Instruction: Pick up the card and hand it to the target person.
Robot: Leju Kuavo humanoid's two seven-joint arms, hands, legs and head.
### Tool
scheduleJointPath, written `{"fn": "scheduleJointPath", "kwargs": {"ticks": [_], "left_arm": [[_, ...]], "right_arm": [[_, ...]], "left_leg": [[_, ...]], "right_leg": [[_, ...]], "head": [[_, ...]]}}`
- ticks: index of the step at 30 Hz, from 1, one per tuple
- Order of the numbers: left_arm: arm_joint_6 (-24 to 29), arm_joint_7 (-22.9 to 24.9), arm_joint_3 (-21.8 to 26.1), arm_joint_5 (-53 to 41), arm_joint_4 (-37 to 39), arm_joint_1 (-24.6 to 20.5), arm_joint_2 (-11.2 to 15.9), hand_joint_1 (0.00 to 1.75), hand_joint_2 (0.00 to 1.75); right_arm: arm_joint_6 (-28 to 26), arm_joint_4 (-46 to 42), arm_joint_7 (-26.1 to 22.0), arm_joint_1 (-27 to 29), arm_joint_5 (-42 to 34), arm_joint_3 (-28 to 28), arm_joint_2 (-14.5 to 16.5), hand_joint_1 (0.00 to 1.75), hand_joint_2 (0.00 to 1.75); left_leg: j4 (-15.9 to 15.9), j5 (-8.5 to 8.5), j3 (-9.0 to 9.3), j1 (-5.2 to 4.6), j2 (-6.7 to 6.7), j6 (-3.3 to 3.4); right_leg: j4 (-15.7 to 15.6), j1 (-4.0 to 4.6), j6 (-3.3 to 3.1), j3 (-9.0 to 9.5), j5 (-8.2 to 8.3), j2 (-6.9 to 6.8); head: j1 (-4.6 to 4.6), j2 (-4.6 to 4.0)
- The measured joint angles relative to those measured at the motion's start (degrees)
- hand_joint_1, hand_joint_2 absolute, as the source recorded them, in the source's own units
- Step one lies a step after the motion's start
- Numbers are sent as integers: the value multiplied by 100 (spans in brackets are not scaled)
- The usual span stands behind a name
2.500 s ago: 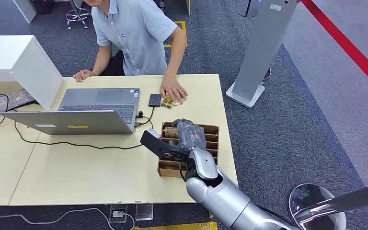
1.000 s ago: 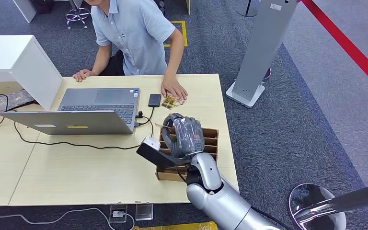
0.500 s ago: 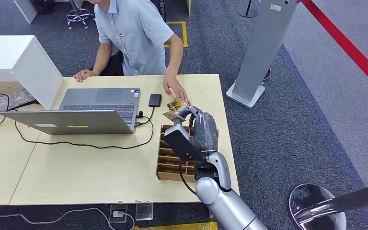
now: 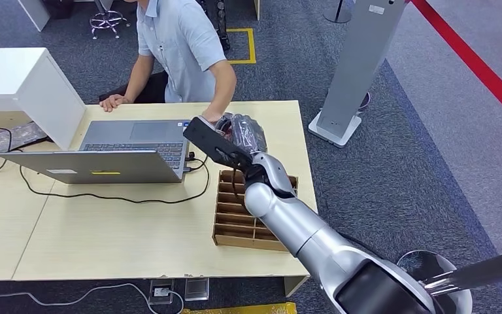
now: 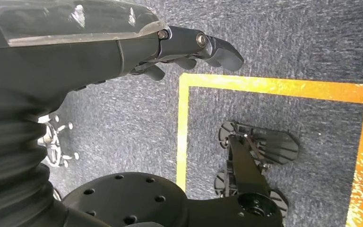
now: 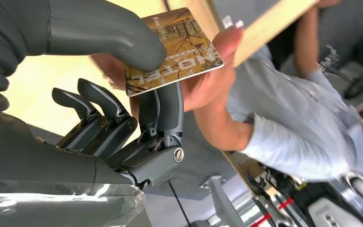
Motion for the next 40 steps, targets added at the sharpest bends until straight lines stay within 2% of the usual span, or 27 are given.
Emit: {"fn": "scheduleJointPath", "kwargs": {"ticks": [5, 9, 15, 20, 23, 28, 31, 35, 40], "left_arm": [[-5, 6, -3, 4, 0, -1, 10, 0, 175], [-91, 3, -3, 8, 0, 0, 16, 0, 175], [-210, -86, -40, 0, 0, 1, 28, 0, 175], [-130, -87, -69, 10, 0, 6, 28, 0, 175], [-104, -86, -73, 15, 0, 9, 28, 0, 175], [-65, -100, -73, 32, 0, 35, 29, 0, 175], [-54, -99, -73, 39, 0, 40, 30, 0, 175], [81, 182, -69, 184, 1, 63, 35, 0, 175], [131, 164, -67, 237, 0, 60, 34, 0, 175]], "right_arm": [[374, 735, 355, -376, 242, 231, 215, 175, 175], [496, 1115, 499, -542, 374, 388, 298, 0, 175], [302, 1427, 343, -626, 254, 532, 334, 0, 175], [-435, 1452, -137, -642, -201, 521, 264, 0, 175], [-948, 1146, -391, -572, -502, 407, 112, 0, 175], [-1442, -204, -656, -47, -1059, 34, -389, 0, 175], [-1502, -472, -752, 86, -1211, -51, -484, 0, 175], [-1539, -2880, -2226, 1590, -2606, -932, -1272, 0, 175], [-1437, -3873, -2244, 2342, -2276, -1217, -1632, 0, 175]], "left_leg": [[0, 0, 0, 0, 0, 0], [0, 0, 1, 0, 0, 0], [1, 0, 2, 0, 1, 0], [1, 0, 4, 0, 1, 0], [2, 0, 6, 0, 1, 0], [3, -1, 8, -1, 1, 1], [3, -1, 8, -1, 1, 1], [3, -4, 7, -1, 2, 0], [2, -4, 8, -1, 3, 0]], "right_leg": [[0, 0, 1, 0, -1, -1], [0, 0, 1, 0, -1, 0], [0, 0, 1, -1, -1, 1], [0, 0, 1, -1, 0, 2], [-1, 0, 1, 0, 0, 1], [-5, -1, 1, 1, -1, 1], [-6, -1, 1, 0, -1, 2], [-9, -1, 1, -2, -1, 3], [-10, -1, 1, 0, -1, 3]], "head": [[1, 0], [5, 0], [-1, 0], [-1, 0], [-1, 0], [10, 0], [12, 0], [4, 0], [0, 0]]}}
